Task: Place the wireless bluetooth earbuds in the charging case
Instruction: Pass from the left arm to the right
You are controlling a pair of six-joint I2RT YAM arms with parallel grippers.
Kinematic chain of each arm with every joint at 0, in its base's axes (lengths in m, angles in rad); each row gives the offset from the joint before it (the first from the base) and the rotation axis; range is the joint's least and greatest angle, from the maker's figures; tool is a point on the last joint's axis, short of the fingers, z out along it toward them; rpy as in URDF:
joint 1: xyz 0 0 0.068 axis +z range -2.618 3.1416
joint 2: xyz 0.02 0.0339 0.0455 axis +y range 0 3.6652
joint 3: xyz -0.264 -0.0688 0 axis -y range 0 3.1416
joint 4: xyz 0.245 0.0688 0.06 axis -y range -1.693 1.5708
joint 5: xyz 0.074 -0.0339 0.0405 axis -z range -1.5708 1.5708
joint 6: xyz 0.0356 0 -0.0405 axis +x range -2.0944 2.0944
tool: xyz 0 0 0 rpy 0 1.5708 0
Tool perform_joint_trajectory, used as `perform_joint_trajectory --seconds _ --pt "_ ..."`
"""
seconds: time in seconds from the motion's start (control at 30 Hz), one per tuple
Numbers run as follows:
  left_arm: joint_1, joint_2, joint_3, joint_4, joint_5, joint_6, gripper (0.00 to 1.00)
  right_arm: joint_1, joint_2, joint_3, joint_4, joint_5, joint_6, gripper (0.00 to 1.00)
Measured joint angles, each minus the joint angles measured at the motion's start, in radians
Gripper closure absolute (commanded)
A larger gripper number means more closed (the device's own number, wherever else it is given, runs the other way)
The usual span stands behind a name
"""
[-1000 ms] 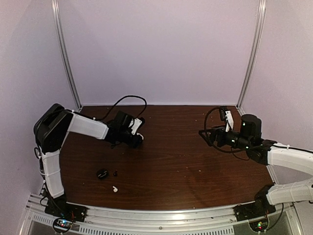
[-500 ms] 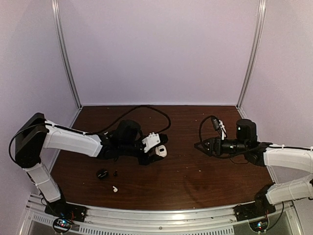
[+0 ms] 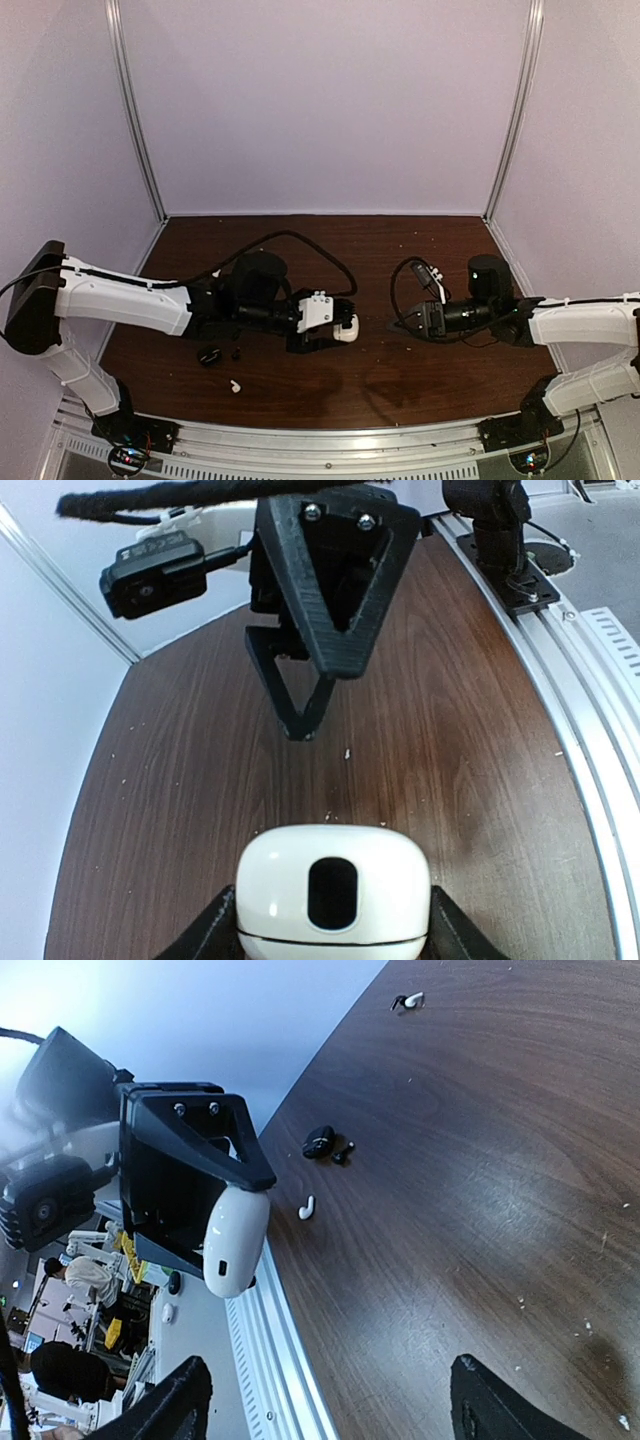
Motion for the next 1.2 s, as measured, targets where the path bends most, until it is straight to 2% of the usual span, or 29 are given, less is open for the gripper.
perform_joint_trajectory --seconds 0.53,0.73,0.93,1.2 --pt "-0.097 0.034 0.066 -0.107 -0.031 0.145 0.58 0.141 0.101 0.051 0.012 -0.056 0.053 0.36" --pt "-0.11 0.042 0.067 -0.156 -0.045 0.185 0.58 0.187 0.132 0.076 0.016 -0.076 0.055 0.49" --pt "-0.131 0.051 0.095 -0.18 -0.061 0.218 0.58 0.224 0.17 0.09 0.02 -0.088 0.056 0.56" --pt "-0.143 0.056 0.098 -0.202 -0.068 0.244 0.58 0.252 0.198 0.092 0.036 -0.1 0.071 0.71"
